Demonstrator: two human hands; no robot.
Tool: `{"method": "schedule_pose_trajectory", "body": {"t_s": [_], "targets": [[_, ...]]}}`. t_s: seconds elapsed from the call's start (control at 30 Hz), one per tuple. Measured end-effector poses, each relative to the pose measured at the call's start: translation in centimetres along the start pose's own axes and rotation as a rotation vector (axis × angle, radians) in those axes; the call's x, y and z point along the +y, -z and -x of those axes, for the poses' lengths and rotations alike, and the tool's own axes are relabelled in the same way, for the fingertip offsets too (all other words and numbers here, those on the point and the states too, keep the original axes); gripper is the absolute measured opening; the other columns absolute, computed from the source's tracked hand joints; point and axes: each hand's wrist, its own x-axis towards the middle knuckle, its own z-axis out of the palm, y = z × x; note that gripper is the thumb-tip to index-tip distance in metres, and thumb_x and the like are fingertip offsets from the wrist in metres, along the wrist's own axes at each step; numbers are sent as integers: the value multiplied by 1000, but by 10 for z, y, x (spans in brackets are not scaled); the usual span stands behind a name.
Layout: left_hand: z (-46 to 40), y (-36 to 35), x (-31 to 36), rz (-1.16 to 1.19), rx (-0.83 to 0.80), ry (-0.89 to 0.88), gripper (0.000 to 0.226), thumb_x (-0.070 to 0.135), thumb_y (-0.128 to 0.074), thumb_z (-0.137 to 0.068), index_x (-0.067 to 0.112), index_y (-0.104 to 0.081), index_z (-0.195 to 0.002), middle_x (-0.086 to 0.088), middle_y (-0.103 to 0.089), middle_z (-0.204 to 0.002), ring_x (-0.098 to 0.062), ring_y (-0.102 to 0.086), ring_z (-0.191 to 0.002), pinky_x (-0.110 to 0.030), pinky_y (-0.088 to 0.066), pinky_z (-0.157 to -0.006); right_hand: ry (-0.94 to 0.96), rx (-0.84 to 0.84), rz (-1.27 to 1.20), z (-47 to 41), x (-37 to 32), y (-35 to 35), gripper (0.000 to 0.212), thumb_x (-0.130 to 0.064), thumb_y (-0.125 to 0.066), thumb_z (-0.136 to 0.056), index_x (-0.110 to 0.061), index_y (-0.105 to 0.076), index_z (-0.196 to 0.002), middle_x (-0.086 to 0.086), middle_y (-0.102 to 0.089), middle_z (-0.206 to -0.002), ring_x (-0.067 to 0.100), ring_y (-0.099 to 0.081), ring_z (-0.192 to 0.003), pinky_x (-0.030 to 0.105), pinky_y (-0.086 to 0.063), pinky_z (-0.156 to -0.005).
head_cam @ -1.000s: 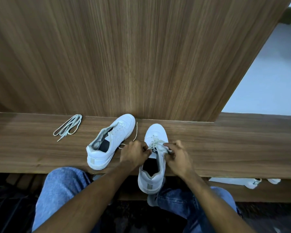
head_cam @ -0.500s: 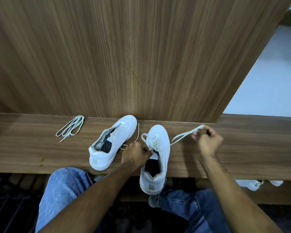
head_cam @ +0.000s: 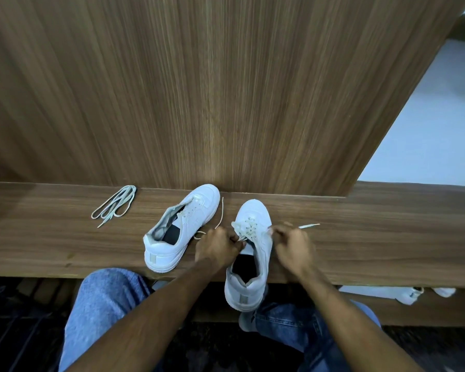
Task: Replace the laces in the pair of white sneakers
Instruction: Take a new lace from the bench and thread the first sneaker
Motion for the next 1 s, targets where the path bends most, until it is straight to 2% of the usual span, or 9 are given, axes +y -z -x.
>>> {"method": "schedule_pose_trajectory", "body": {"t_s": [0.13, 0.23, 0.3, 0.37, 0.47, 0.6, 0.73, 0.9, 1.0], "targets": [[-1, 0, -1, 6, -10, -5, 27, 45, -68, -82, 21, -67, -70, -3, -69, -78, -23, -63, -79, -32, -48, -69, -370, 472, -721, -30, 14, 34, 27, 0, -63, -83, -25, -71, -75, -6, -67, -73, 8, -61, -72, 30, -48, -81], [-2, -2, -3, 16, -19, -13, 28, 48, -68, -81, 24, -67, -68, 1, -65, -70, -21, -63, -75, -31, -48, -66, -455, 594, -658, -41, 31, 52, 16, -10, -67, -84, -25, -71, -81, -5, -65, -71, 16, -59, -77, 31, -45, -78], [-4, -3, -6, 32, -33, -34, 32, 49, -67, -81, 29, -60, -57, 8, -58, -60, -16, -60, -67, -29, -44, -61, -428, 503, -394, -34, 40, 54, 15, -8, -65, -84, -18, -73, -92, 8, -69, -87, 24, -63, -87, 31, -46, -81], [-6, -1, -11, 91, -81, -81, 33, 46, -66, -84, 34, -58, -54, 13, -57, -55, -8, -57, -62, -28, -42, -60, -306, 288, -11, -22, 44, 48, 27, -11, -59, -82, -7, -70, -107, 19, -60, -119, 35, -59, -106, 36, -45, -93], [-10, 6, -20, 285, -201, -204, 41, 25, -64, -91, 43, -64, -54, 21, -57, -50, 3, -51, -50, -28, -44, -63, -178, -40, 336, 3, 32, 29, 53, -20, -59, -80, -20, -55, -133, 8, -42, -141, 33, -42, -126, 42, -39, -102], [-17, 9, -29, 309, -274, -241, 16, 8, -65, -89, 16, -77, -95, 23, -67, -69, 7, -59, -65, -20, -49, -69, 105, -254, 279, 17, 8, -9, 38, -20, -53, -89, -23, -60, -127, -2, -57, -129, 22, -45, -126, 33, -34, -103], [-15, 9, -21, 87, -190, -242, 16, 17, -63, -86, 18, -70, -72, 6, -68, -70, -18, -66, -74, -27, -43, -65, 72, -147, 310, 15, -2, -20, 28, -19, -47, -92, -23, -68, -109, 1, -69, -109, 26, -59, -107, 33, -43, -91], [-15, 16, -15, -409, -20, -197, 25, 36, -48, -88, 18, -65, -92, -9, -66, -101, -31, -61, -96, -35, -44, -74, 94, -208, 643, 12, 6, 4, 30, -27, -43, -95, -28, -65, -115, 3, -72, -107, 22, -65, -104, 33, -14, -119], [-13, 19, -14, -479, -34, -220, 24, 35, -45, -90, 18, -63, -92, -9, -66, -101, -31, -61, -96, -33, -39, -70, 37, -253, 637, 10, 0, 7, 27, -25, -45, -94, -23, -67, -110, 8, -71, -106, 28, -62, -108, 34, -33, -108]]}}
